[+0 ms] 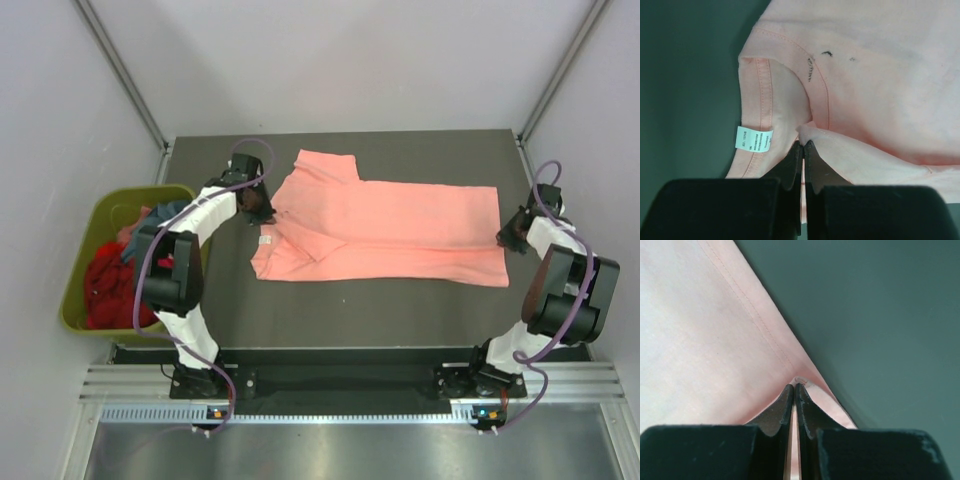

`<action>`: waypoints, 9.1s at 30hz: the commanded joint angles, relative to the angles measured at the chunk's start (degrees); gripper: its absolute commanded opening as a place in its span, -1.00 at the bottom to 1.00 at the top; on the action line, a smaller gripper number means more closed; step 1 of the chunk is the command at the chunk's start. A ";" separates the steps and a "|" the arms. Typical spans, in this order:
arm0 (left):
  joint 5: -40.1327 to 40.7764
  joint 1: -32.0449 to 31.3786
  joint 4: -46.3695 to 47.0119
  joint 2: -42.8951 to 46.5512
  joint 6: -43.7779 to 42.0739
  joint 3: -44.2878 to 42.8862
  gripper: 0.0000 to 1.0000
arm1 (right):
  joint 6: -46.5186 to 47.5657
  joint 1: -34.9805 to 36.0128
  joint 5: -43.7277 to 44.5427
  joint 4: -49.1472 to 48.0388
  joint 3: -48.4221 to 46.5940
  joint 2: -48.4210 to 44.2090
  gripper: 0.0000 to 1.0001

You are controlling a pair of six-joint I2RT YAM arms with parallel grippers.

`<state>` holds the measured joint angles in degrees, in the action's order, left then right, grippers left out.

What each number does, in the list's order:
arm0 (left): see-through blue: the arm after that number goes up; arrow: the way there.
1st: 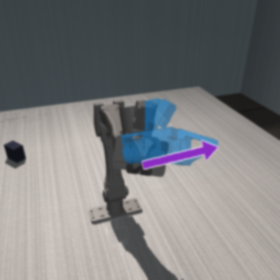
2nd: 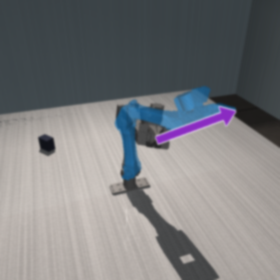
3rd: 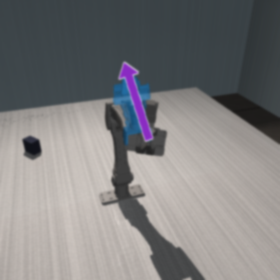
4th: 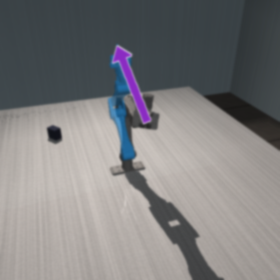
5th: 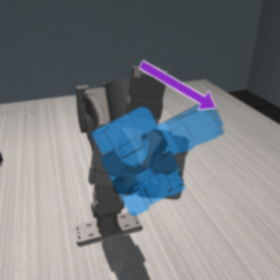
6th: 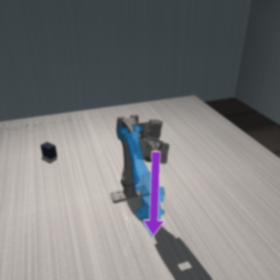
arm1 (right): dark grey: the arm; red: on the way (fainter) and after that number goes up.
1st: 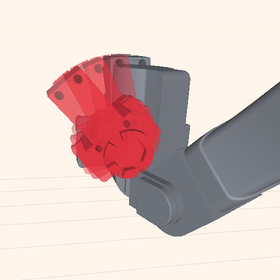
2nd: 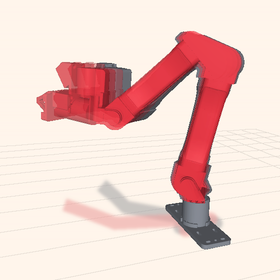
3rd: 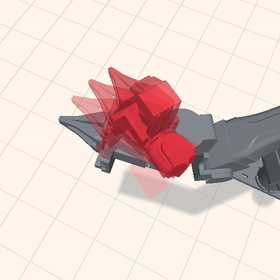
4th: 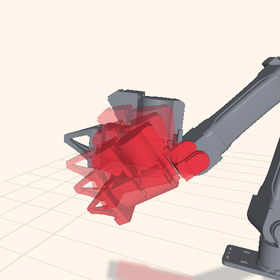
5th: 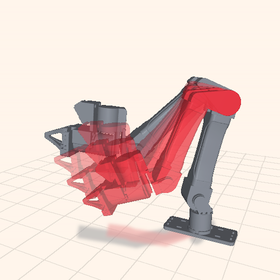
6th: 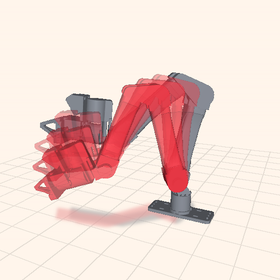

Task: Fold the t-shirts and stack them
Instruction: Fold the tshirt

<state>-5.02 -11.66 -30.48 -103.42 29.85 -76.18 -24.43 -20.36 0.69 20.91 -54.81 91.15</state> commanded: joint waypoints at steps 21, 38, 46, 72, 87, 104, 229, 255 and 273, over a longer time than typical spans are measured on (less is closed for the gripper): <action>-10.00 -8.20 -1.26 5.94 -3.84 0.05 -0.42 | -6.42 1.38 1.06 17.06 1.09 -12.93 -0.35; 13.87 -9.17 1.74 1.81 1.44 15.01 -0.46 | -4.58 1.02 19.42 9.94 12.35 -8.71 -0.43; 20.21 -7.50 -1.42 0.59 -0.05 11.15 -0.46 | -5.63 0.94 19.70 9.41 12.89 -9.33 -0.43; 0.71 -2.85 -1.07 -4.86 -3.56 -9.76 -0.12 | -2.46 33.85 2.30 -0.14 2.25 -20.33 -0.26; -3.59 -1.35 -2.31 -14.70 -6.73 -15.93 -0.21 | -2.38 57.62 5.82 -9.03 -13.75 4.29 -0.23; -10.19 -1.26 2.88 -16.20 -8.14 -19.62 -1.00 | 8.58 66.05 5.55 -19.40 -14.72 11.23 -0.23; -5.27 -6.44 2.53 1.28 -4.80 -0.30 -0.24 | -5.10 49.03 23.94 7.40 -6.29 -2.28 -0.58; 17.06 -5.57 -2.48 2.34 -0.67 15.71 -0.21 | -5.81 9.82 19.70 7.13 12.62 -8.63 -0.57; 12.75 -5.57 -11.44 8.75 -2.86 1.48 -0.17 | -5.64 7.35 18.74 13.98 8.32 -15.82 -0.36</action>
<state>6.59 -17.50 -38.06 -99.22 28.69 -69.69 -31.11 -12.38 19.84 32.18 -43.13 79.81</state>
